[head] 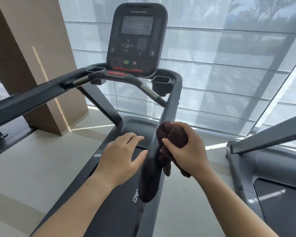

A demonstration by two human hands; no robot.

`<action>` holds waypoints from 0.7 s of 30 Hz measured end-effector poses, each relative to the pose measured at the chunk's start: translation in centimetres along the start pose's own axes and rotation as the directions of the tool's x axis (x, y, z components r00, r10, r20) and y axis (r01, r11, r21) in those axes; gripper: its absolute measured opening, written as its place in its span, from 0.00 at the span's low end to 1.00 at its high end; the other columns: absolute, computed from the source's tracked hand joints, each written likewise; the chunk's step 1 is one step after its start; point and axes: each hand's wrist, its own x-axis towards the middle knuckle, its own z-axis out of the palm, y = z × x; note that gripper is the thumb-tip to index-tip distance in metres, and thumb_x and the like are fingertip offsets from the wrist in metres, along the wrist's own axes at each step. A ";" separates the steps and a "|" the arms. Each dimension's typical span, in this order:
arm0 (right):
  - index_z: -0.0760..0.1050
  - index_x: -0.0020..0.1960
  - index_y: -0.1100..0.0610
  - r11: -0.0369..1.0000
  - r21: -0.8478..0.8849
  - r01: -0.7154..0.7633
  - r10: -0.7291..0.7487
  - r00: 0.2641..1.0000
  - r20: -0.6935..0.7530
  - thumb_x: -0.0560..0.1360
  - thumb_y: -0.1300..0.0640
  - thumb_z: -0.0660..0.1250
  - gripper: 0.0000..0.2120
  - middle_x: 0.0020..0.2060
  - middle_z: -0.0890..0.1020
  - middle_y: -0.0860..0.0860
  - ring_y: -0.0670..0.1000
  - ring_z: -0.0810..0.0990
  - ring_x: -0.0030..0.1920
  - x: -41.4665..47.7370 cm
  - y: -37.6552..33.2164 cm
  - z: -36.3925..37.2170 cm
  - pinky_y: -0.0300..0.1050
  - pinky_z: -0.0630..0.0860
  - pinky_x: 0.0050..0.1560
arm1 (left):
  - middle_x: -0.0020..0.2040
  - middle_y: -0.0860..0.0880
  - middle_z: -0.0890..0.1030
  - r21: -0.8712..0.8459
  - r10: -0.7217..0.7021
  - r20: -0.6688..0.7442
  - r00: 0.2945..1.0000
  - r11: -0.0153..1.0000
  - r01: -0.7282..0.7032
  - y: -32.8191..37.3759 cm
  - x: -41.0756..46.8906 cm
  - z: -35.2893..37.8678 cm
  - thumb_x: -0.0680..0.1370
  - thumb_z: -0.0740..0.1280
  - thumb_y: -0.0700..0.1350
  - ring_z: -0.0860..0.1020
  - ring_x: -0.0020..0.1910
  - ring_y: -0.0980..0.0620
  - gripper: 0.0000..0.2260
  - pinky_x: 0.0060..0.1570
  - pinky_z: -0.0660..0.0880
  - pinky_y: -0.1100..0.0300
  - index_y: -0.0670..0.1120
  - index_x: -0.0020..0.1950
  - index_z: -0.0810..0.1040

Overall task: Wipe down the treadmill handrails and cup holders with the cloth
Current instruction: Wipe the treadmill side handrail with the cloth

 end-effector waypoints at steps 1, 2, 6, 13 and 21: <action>0.74 0.52 0.39 1.000 -0.013 -0.006 0.006 1.000 -0.008 0.66 0.53 0.75 0.19 0.46 0.81 0.36 0.35 0.77 0.49 0.5 -0.1 0.5 0.22 0.67 0.46 | 0.61 0.56 0.74 -0.011 0.013 0.004 1.000 1.000 -0.013 -0.7 0.8 0.1 0.76 0.59 0.57 0.72 0.60 0.55 0.19 0.57 0.70 0.57 0.53 0.65 0.71; 0.74 0.52 0.40 0.999 -0.031 -0.013 0.012 1.000 -0.017 0.66 0.53 0.75 0.18 0.46 0.81 0.36 0.35 0.77 0.49 1.1 -0.2 1.0 0.22 0.67 0.46 | 0.61 0.56 0.74 -0.021 0.031 0.010 0.999 0.999 -0.031 -1.4 1.6 0.2 0.76 0.59 0.58 0.72 0.60 0.55 0.19 0.57 0.70 0.57 0.53 0.65 0.71; 0.74 0.52 0.38 0.991 -0.107 -0.083 0.075 0.994 -0.076 0.67 0.53 0.76 0.19 0.47 0.80 0.36 0.34 0.76 0.49 2.9 -1.5 2.9 0.22 0.67 0.46 | 0.61 0.56 0.74 -0.072 0.131 0.053 0.990 0.989 -0.127 -4.8 4.8 -0.3 0.76 0.59 0.58 0.72 0.61 0.55 0.19 0.56 0.70 0.57 0.54 0.65 0.71; 0.73 0.57 0.41 0.919 -0.216 -0.331 0.265 0.921 -0.286 0.67 0.52 0.76 0.22 0.50 0.78 0.37 0.37 0.76 0.50 3.8 -6.5 5.3 0.23 0.68 0.50 | 0.63 0.54 0.74 -0.165 0.377 0.190 0.907 0.922 -0.349 -9.7 10.9 -5.5 0.76 0.56 0.59 0.72 0.62 0.53 0.22 0.59 0.71 0.55 0.52 0.66 0.70; 0.67 0.70 0.49 0.665 -0.504 -0.552 0.543 0.820 -0.181 0.69 0.46 0.73 0.32 0.71 0.65 0.48 0.53 0.63 0.69 0.0 -7.1 9.8 0.54 0.68 0.66 | 0.64 0.53 0.74 -0.260 0.547 0.305 0.779 0.835 -0.485 -9.3 13.5 -7.5 0.77 0.56 0.58 0.72 0.62 0.53 0.21 0.58 0.70 0.57 0.52 0.66 0.70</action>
